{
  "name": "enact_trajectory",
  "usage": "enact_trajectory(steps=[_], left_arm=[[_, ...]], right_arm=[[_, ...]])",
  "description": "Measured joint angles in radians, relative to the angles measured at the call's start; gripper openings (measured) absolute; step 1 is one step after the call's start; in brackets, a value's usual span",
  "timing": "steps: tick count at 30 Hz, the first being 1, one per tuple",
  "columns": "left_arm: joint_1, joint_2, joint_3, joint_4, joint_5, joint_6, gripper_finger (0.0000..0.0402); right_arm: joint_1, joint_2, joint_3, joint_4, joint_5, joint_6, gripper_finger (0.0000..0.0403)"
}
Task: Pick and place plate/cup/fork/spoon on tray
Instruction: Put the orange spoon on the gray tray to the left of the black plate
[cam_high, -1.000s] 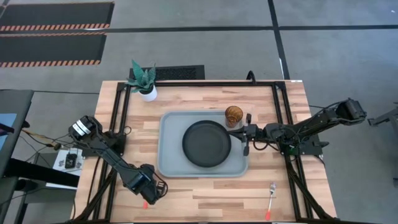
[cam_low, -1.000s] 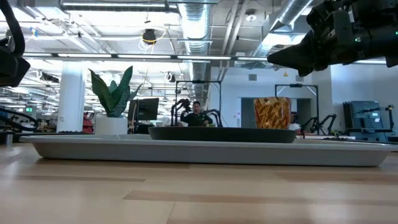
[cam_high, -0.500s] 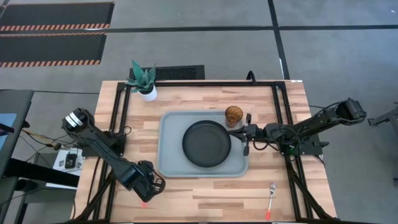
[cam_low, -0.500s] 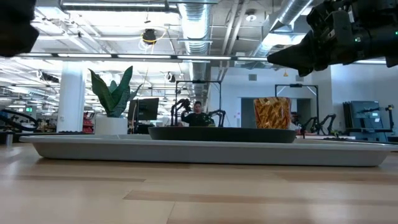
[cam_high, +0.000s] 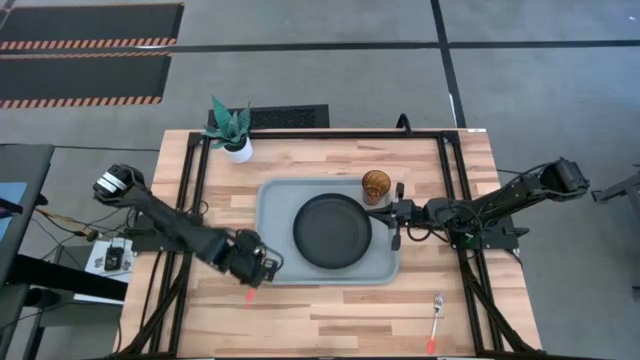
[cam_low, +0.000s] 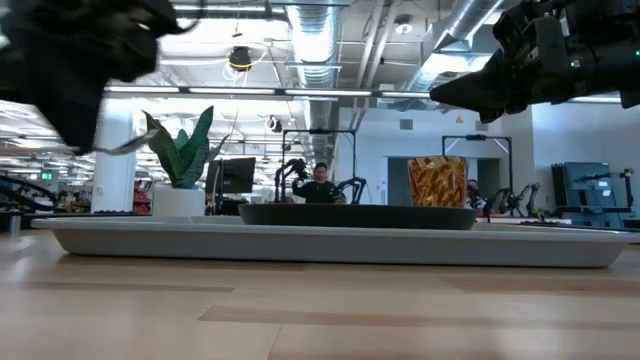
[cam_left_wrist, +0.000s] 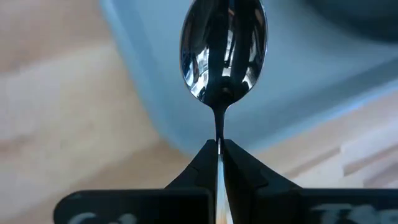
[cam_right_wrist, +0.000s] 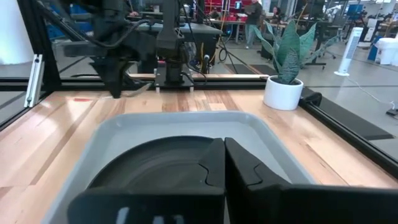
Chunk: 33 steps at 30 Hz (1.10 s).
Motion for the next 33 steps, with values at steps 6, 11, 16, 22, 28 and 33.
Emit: enact_trajectory(steps=[6,11,16,22,28,33], left_arm=[[0.160,-0.009,0.000,0.000,0.002,0.218,0.0000],[0.295,-0.009,0.000,0.005,0.000,0.387,0.0000],[0.412,-0.005,0.000,0.008,0.012,0.510,0.0000],[0.507,0.022,-0.002,0.020,0.018,0.574,0.0000],[0.547,0.044,-0.002,0.024,0.016,0.587,0.0000],[0.563,0.108,-0.002,0.032,0.017,0.584,0.0000]], right_arm=[[0.000,0.000,0.000,0.000,0.000,0.000,0.0009],[0.000,0.000,0.000,-0.001,0.000,0.000,0.0010],[0.000,0.000,0.000,-0.001,0.000,0.000,0.0011],[0.000,0.000,0.000,-0.004,0.000,0.000,0.0010],[0.000,0.000,0.000,-0.009,0.000,0.000,0.0011],[0.000,0.000,0.000,-0.024,0.001,0.004,0.0009]])
